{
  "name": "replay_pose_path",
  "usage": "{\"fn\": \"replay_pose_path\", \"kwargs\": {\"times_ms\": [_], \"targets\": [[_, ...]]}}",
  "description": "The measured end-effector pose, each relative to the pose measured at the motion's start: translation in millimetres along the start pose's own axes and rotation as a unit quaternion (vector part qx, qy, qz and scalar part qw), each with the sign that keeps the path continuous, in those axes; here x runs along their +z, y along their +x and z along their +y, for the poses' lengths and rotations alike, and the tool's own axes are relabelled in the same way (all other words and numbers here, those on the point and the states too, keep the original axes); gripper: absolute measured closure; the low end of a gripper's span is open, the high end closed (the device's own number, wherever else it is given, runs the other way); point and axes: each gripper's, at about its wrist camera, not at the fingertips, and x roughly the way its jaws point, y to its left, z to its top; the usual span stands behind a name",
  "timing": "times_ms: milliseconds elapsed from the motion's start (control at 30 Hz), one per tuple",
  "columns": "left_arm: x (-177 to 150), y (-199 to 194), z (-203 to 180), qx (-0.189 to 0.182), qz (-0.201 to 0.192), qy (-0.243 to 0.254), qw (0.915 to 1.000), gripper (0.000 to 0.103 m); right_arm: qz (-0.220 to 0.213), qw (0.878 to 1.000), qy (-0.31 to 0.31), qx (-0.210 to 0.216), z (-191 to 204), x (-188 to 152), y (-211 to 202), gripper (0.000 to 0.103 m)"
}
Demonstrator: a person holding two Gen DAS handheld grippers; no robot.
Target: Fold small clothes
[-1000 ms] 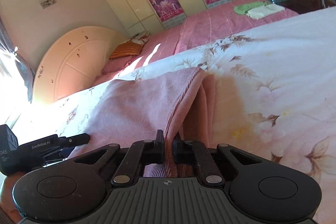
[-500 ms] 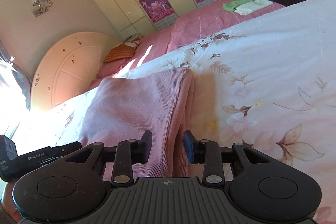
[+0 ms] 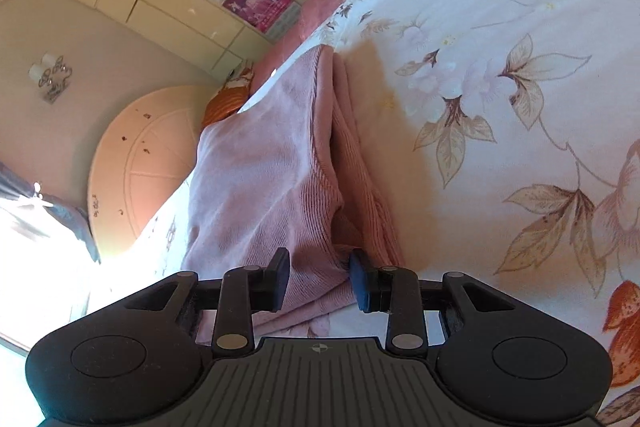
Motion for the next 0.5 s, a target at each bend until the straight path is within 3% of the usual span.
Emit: {"fn": "replay_pose_path", "kwargs": {"times_ms": [267, 500], "targets": [[-6, -4, 6, -0.014, -0.002, -0.004, 0.9999, 0.033, 0.008, 0.998, 0.057, 0.010, -12, -8, -6, 0.070], [-5, -3, 5, -0.012, 0.000, -0.001, 0.9999, 0.033, -0.038, 0.998, 0.049, 0.012, -10, -7, 4, 0.071]]}}
